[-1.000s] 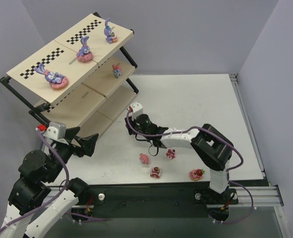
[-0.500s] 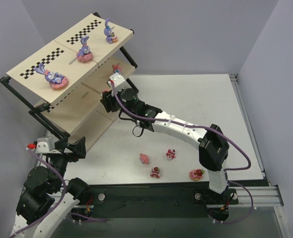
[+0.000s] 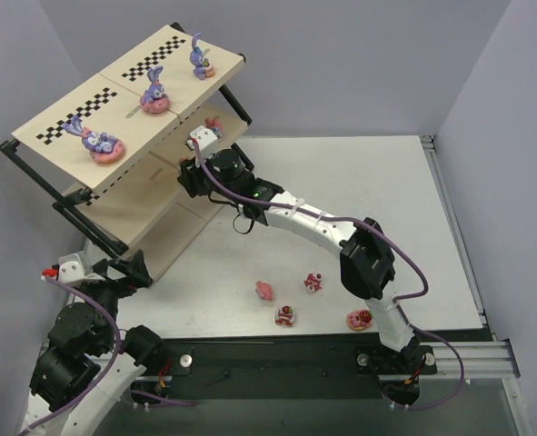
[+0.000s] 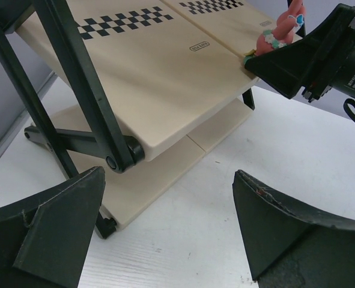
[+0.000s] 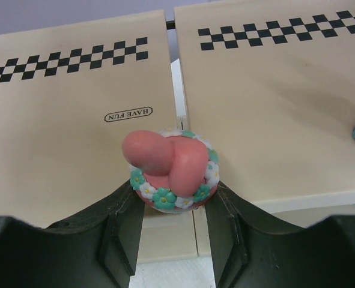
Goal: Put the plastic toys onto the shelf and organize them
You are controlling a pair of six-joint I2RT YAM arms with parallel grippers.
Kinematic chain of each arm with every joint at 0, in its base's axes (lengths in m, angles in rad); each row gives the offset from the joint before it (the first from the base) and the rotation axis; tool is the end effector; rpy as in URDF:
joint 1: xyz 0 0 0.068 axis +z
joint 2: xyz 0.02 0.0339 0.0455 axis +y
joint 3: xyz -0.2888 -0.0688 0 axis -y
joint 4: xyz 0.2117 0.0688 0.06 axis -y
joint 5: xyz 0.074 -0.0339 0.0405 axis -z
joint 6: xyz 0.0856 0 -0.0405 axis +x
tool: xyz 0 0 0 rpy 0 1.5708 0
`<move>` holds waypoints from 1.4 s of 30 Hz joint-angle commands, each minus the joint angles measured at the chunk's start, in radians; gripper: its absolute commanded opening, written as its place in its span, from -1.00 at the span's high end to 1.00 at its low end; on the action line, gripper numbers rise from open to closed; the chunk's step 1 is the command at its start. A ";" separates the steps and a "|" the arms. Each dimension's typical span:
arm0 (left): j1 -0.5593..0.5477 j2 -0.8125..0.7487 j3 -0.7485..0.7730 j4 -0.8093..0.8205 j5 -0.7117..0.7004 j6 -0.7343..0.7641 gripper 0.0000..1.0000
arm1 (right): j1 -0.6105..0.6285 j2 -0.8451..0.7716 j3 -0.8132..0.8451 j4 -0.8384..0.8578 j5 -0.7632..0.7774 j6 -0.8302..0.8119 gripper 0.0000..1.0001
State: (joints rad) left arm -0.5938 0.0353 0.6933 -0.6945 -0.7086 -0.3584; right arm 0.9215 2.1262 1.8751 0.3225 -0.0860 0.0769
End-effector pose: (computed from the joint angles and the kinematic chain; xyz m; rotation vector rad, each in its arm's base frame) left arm 0.0321 0.0456 0.2956 -0.3570 1.5608 -0.1706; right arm 0.3274 0.4434 0.3758 -0.7053 1.3937 0.8613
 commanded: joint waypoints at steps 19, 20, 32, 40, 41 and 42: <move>0.006 -0.071 0.018 0.012 -0.011 0.006 -0.95 | 0.020 0.127 0.236 -0.204 0.025 -0.051 0.52; 0.006 -0.072 0.018 0.012 -0.009 0.006 -0.95 | 0.020 0.130 0.239 -0.210 0.026 -0.051 0.48; 0.006 -0.081 0.015 0.016 -0.008 0.009 -0.95 | 0.022 0.147 0.265 -0.249 0.046 -0.051 0.06; 0.006 -0.081 0.017 0.020 -0.008 0.010 -0.95 | 0.022 0.126 0.225 -0.220 0.063 -0.054 -0.13; 0.008 -0.081 0.015 0.020 -0.008 0.010 -0.95 | 0.022 0.121 0.216 -0.214 0.065 -0.055 -0.15; 0.006 -0.081 0.017 0.018 -0.008 0.010 -0.95 | 0.022 0.117 0.211 -0.212 0.066 -0.057 -0.18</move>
State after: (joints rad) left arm -0.5938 0.0082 0.6933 -0.6994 -0.7250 -0.3588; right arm 0.9379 2.2391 2.1120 0.1295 -0.0475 0.0235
